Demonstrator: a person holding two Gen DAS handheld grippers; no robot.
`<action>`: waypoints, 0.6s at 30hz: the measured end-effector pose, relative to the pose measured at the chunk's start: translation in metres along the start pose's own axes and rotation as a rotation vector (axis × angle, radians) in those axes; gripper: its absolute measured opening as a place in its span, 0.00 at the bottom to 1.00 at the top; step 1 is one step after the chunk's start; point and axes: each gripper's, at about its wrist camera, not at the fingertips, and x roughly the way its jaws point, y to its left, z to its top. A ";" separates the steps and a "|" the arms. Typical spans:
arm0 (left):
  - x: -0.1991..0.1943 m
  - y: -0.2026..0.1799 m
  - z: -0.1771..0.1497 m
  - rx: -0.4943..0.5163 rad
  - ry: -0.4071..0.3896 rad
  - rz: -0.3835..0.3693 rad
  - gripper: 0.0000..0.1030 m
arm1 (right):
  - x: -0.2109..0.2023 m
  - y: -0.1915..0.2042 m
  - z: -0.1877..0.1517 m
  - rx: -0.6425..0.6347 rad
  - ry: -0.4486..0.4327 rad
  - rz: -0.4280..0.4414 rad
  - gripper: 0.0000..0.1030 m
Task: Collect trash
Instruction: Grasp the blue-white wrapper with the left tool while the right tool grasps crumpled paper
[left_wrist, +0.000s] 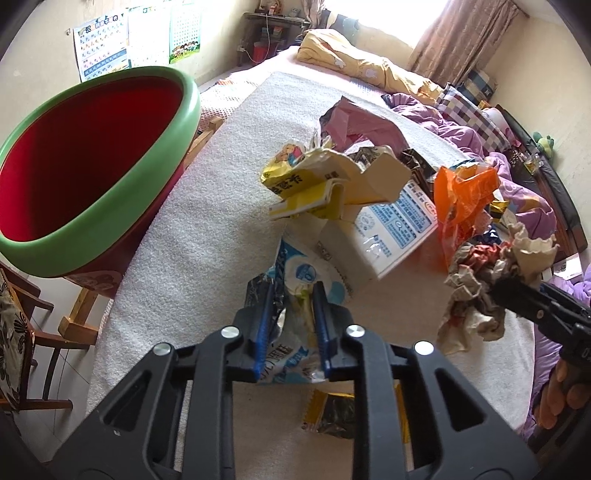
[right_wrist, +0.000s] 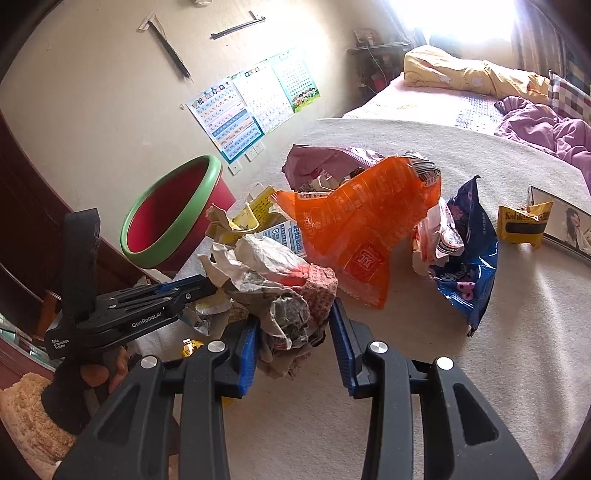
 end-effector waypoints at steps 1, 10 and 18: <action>-0.001 0.000 0.001 -0.003 -0.002 -0.002 0.20 | -0.001 0.000 0.000 0.003 -0.009 -0.003 0.34; -0.011 0.009 0.002 -0.021 -0.029 -0.017 0.20 | 0.002 0.007 0.002 0.008 -0.023 0.001 0.34; -0.027 0.014 0.014 -0.032 -0.081 -0.036 0.20 | -0.001 0.022 0.011 -0.012 -0.057 0.016 0.34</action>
